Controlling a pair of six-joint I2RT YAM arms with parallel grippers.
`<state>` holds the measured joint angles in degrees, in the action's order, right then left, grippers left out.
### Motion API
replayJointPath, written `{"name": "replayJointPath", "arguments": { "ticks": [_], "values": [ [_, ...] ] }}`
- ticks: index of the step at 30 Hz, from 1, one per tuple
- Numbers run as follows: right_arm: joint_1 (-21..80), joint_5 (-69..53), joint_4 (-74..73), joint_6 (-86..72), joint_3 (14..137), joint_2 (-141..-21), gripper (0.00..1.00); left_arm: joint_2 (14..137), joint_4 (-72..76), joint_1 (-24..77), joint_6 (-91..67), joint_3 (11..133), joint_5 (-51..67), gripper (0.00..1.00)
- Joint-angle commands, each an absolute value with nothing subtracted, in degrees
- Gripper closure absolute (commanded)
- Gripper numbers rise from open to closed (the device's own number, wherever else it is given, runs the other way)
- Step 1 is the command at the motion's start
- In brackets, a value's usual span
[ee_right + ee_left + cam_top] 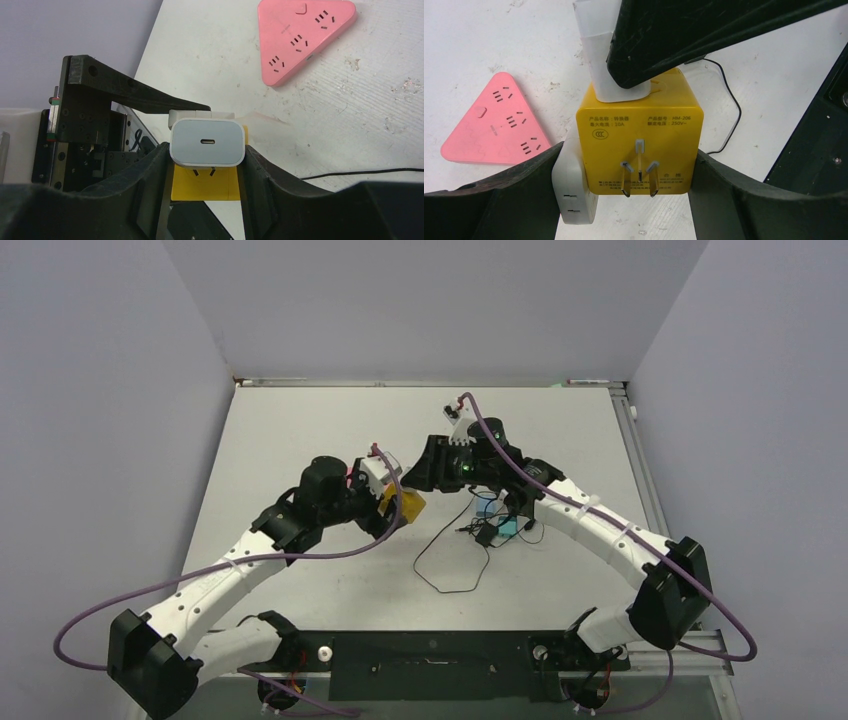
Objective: Pull the plug off the socket
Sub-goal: Remove the plug from the socket.
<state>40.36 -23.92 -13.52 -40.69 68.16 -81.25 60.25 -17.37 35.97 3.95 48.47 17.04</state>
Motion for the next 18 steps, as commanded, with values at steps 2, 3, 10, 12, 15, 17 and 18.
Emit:
{"name": "replayJointPath", "arguments": {
  "ticks": [2, 3, 10, 12, 15, 17, 18],
  "values": [
    [38.4, -17.9, -13.2, -37.1, 69.4, -81.9, 0.95, 59.3, -15.6, 37.4, 6.3, 50.8, 20.0, 1.00],
    [38.4, -17.5, -12.5, -37.2, 68.8, -81.4, 0.95, 59.4, -15.5, 37.4, 6.1, 50.8, 20.2, 1.00],
    [38.4, -13.8, -6.5, -38.1, 64.1, -76.1, 0.95, 60.0, -14.7, 35.6, 4.7, 50.9, 22.1, 1.00],
    [38.4, -13.0, -5.2, -38.4, 62.9, -74.7, 0.95, 60.1, -14.2, 34.7, 3.9, 50.9, 23.0, 1.00],
    [38.4, -12.3, -3.5, -38.6, 61.2, -73.0, 0.95, 60.6, -13.9, 33.3, 2.7, 51.1, 23.7, 1.00],
    [38.5, -12.4, -3.0, -38.6, 60.5, -72.5, 0.95, 61.4, -14.1, 32.4, 2.0, 51.5, 23.4, 1.00],
    [38.5, -12.4, -3.1, -38.5, 60.3, -72.4, 0.95, 61.6, -14.1, 32.0, 1.6, 51.7, 23.4, 1.00]
  ]
}}
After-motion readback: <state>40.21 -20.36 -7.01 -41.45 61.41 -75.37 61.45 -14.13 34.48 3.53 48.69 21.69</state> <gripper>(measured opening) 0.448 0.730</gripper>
